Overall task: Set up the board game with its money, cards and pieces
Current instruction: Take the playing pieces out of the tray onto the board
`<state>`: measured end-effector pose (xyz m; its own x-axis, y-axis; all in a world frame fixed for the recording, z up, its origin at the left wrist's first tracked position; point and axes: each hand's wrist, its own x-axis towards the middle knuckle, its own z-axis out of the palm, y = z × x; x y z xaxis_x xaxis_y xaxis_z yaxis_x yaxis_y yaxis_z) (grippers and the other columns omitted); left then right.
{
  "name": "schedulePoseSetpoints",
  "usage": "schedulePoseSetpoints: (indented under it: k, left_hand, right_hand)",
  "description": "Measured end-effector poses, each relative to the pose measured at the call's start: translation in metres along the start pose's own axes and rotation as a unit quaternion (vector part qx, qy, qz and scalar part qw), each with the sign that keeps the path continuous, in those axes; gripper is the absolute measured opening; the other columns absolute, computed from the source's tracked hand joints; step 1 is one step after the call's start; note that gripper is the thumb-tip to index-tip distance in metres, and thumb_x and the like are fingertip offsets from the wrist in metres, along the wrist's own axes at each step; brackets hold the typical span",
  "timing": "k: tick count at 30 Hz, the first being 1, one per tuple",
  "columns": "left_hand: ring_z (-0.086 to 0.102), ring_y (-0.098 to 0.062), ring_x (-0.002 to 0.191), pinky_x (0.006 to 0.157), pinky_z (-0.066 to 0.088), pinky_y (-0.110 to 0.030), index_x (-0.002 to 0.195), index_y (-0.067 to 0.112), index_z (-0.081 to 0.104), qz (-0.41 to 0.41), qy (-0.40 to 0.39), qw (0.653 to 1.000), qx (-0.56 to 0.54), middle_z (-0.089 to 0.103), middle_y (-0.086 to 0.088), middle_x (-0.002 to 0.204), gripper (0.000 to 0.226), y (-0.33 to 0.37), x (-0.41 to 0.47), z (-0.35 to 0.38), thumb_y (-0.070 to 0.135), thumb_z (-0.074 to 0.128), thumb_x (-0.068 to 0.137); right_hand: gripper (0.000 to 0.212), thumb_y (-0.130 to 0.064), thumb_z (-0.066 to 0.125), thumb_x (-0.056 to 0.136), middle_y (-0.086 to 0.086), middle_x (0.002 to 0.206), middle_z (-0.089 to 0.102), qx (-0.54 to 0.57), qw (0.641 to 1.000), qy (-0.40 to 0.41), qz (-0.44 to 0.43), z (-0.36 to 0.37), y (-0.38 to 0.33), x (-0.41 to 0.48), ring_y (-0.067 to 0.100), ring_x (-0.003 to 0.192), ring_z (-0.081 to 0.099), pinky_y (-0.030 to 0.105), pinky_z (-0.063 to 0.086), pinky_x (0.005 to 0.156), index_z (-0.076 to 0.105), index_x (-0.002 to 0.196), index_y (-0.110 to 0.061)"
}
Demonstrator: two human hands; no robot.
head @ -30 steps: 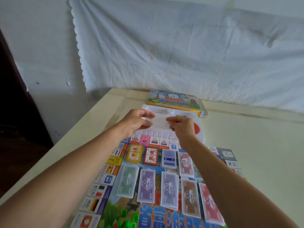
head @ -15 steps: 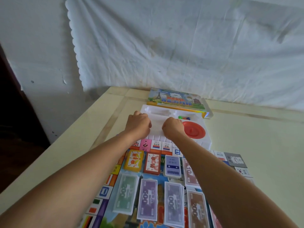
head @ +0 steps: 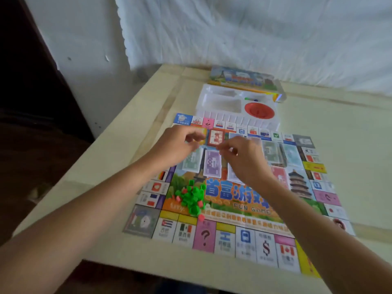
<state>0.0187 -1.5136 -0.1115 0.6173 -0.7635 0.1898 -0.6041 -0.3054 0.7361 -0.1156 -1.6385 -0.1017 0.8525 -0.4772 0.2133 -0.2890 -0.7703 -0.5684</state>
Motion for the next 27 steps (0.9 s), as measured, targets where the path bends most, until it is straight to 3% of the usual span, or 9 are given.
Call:
schedulePoseSetpoints:
  k: [2, 6, 9, 12, 16, 19, 21, 24, 27]
  left_hand:
    - [0.059, -0.004, 0.081, 0.079, 0.046, -0.016, 0.102, 0.018, 0.07, -0.018, -0.019, 1.0, -0.009, 0.069, 0.005, 0.098, 0.02, -0.006, -0.033, 0.0, 0.007, 0.064, 0.087]
    - [0.059, -0.006, 0.085, 0.074, 0.047, -0.017, 0.099, 0.018, 0.067, -0.062, -0.01, 0.998, -0.009, 0.066, 0.007, 0.096, 0.014, -0.015, -0.081, 0.004, 0.009, 0.063, 0.089]
    - [0.057, -0.003, 0.087, 0.07, 0.044, -0.013, 0.103, 0.023, 0.062, -0.079, -0.024, 0.997, -0.014, 0.06, 0.011, 0.097, 0.023, -0.021, -0.1, 0.006, 0.008, 0.063, 0.086]
    - [0.051, 0.002, 0.087, 0.07, 0.039, -0.006, 0.111, 0.023, 0.057, -0.063, -0.054, 0.997, 0.006, 0.052, 0.014, 0.099, 0.035, -0.023, -0.107, 0.008, 0.008, 0.069, 0.082]
    - [0.054, -0.004, 0.085, 0.069, 0.04, -0.007, 0.105, 0.021, 0.059, -0.028, -0.04, 0.998, 0.034, 0.058, 0.009, 0.096, 0.032, -0.024, -0.109, 0.015, 0.013, 0.074, 0.078]
    - [0.054, -0.009, 0.083, 0.072, 0.044, -0.019, 0.095, 0.02, 0.061, -0.004, -0.01, 0.999, 0.053, 0.058, 0.005, 0.093, 0.024, -0.025, -0.111, 0.018, 0.009, 0.073, 0.077]
    - [0.052, -0.01, 0.083, 0.073, 0.044, -0.023, 0.089, 0.02, 0.061, 0.001, 0.0, 0.998, 0.069, 0.055, 0.004, 0.094, 0.019, -0.025, -0.112, 0.019, 0.011, 0.073, 0.078]
    - [0.049, -0.006, 0.082, 0.071, 0.04, -0.018, 0.084, 0.021, 0.06, -0.014, 0.008, 0.995, 0.094, 0.049, 0.007, 0.095, 0.015, -0.024, -0.116, 0.018, 0.018, 0.073, 0.08]
    - [0.05, -0.009, 0.085, 0.073, 0.042, -0.024, 0.086, 0.02, 0.063, -0.01, 0.017, 0.993, 0.112, 0.05, 0.005, 0.095, 0.013, -0.025, -0.121, 0.015, 0.024, 0.073, 0.08]
  right_hand:
    - [0.019, -0.012, 0.059, 0.091, -0.001, 0.092, 0.059, 0.016, 0.999, -0.035, -0.005, 0.008, -0.005, -0.036, 0.004, 0.065, 0.049, 0.01, 0.037, 0.059, 0.07, 0.106, -0.011]
    - [0.018, -0.019, 0.067, 0.086, -0.009, 0.089, 0.052, 0.037, 0.996, -0.079, 0.008, 0.026, -0.014, -0.083, 0.002, 0.07, 0.047, 0.015, 0.038, 0.063, 0.063, 0.104, -0.016]
    - [0.038, -0.026, 0.066, 0.086, -0.01, 0.105, 0.05, -0.002, 0.993, -0.119, 0.014, 0.037, -0.017, -0.101, 0.009, 0.091, 0.049, 0.021, 0.04, 0.077, 0.052, 0.122, -0.02]
    - [0.049, -0.03, 0.062, 0.089, -0.005, 0.124, 0.049, -0.027, 0.994, -0.107, 0.007, 0.043, -0.017, -0.104, 0.014, 0.113, 0.047, 0.028, 0.038, 0.09, 0.043, 0.133, -0.023]
    - [0.031, -0.026, 0.062, 0.088, -0.002, 0.105, 0.05, -0.04, 0.996, -0.075, -0.008, 0.049, -0.016, -0.102, 0.017, 0.097, 0.05, 0.026, 0.036, 0.075, 0.057, 0.118, -0.019]
    - [0.018, -0.018, 0.064, 0.087, -0.003, 0.093, 0.049, -0.027, 0.998, -0.044, -0.021, 0.052, -0.012, -0.104, 0.018, 0.082, 0.049, 0.026, 0.034, 0.068, 0.065, 0.104, -0.014]
    - [0.021, -0.017, 0.064, 0.087, -0.003, 0.092, 0.05, -0.033, 0.998, -0.033, -0.032, 0.052, -0.011, -0.105, 0.017, 0.08, 0.048, 0.026, 0.033, 0.068, 0.064, 0.108, -0.014]
    - [0.029, -0.016, 0.061, 0.089, -0.005, 0.091, 0.045, -0.045, 0.997, -0.03, -0.049, 0.052, -0.013, -0.105, 0.014, 0.081, 0.042, 0.025, 0.03, 0.066, 0.061, 0.118, -0.015]
    - [0.021, -0.013, 0.061, 0.088, -0.005, 0.086, 0.045, -0.032, 0.998, -0.024, -0.055, 0.054, -0.014, -0.104, 0.014, 0.076, 0.042, 0.022, 0.03, 0.06, 0.065, 0.108, -0.013]
